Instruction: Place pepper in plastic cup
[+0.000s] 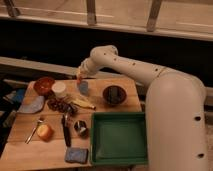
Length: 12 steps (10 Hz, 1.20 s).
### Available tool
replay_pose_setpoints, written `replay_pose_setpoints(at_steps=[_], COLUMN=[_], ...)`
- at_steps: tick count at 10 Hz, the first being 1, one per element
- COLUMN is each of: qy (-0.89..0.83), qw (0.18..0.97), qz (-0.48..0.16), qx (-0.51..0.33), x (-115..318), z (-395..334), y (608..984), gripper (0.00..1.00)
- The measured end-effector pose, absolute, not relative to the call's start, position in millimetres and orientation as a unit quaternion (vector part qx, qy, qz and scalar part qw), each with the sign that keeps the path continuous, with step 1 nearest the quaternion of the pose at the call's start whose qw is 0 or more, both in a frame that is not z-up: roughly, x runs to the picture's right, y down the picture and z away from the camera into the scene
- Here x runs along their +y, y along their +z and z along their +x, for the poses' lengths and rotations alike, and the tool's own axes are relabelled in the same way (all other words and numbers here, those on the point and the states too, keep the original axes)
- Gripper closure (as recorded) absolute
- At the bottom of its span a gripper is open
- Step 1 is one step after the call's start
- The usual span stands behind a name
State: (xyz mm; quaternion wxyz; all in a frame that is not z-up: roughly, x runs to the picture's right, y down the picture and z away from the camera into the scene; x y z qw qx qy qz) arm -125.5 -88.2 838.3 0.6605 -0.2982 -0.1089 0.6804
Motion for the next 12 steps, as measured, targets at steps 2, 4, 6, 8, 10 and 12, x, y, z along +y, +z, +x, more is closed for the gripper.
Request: replay_pose_setpoints(at_steps=[2,4,6,8,10,12], qy=[0.681,0.680,0.685,0.697,0.708,0.722], qw=[0.660,0.661,0.659,0.646,0.633,0.615], qz=[-0.298,-0.296,-0.289,-0.291,-0.298,-0.305], qx=[-0.109,-0.109,-0.115,-0.111,-0.101,-0.086], x=[-88.5,-88.5,-90.2,-85.3,-73.9,-63.9], z=[-123.9,-123.9,-128.4,-122.7,-120.5,-110.2], y=[838.1,838.1,848.4,865.1,881.0,893.3], gripper=[0.89,0.89,0.89,0.89,0.89,0.89])
